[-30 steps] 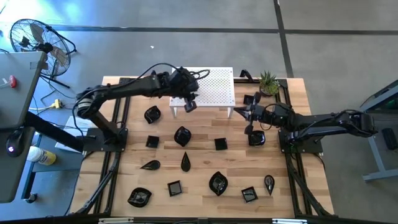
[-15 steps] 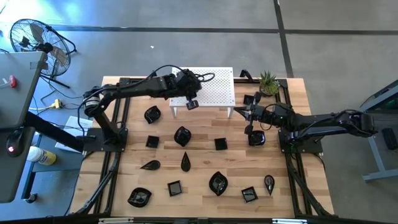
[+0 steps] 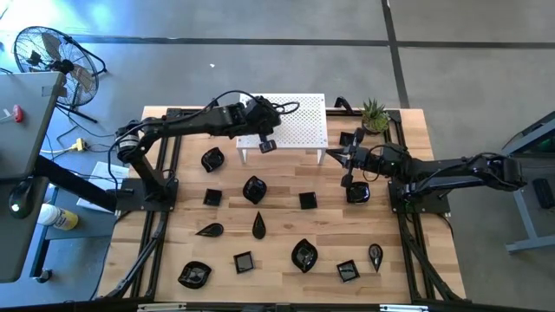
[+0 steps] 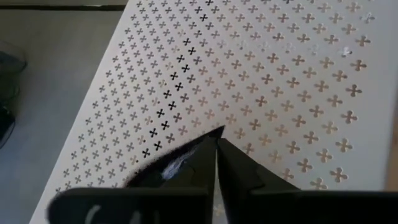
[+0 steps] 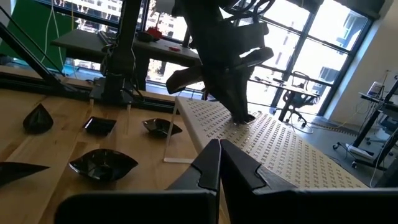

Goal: Pick & Place Mini shaped plates
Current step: Adjust the drop shaped bowl on the shelf

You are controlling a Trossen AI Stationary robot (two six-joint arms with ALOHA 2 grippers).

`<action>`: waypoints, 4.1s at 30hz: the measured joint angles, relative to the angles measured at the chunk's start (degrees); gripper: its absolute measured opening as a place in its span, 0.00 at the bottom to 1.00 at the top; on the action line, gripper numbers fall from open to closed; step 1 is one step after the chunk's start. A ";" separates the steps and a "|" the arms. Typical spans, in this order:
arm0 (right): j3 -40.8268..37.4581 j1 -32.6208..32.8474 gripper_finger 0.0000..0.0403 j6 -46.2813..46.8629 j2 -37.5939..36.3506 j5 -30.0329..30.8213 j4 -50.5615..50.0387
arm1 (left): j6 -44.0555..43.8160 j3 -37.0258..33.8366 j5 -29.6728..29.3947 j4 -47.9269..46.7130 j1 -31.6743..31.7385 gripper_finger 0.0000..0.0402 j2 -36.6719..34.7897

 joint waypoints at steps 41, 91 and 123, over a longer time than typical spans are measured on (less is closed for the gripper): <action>-0.07 0.00 0.00 -0.04 0.02 -0.02 -2.30 | -27.02 9.48 19.55 -13.13 17.12 0.15 -0.11; -0.07 -0.02 0.01 -0.22 0.02 -0.41 -1.22 | -19.78 9.38 23.69 -16.62 21.75 0.01 3.85; 0.00 -0.02 0.02 1.35 0.04 -0.44 -3.96 | -49.03 9.44 10.68 -22.49 11.82 0.00 2.89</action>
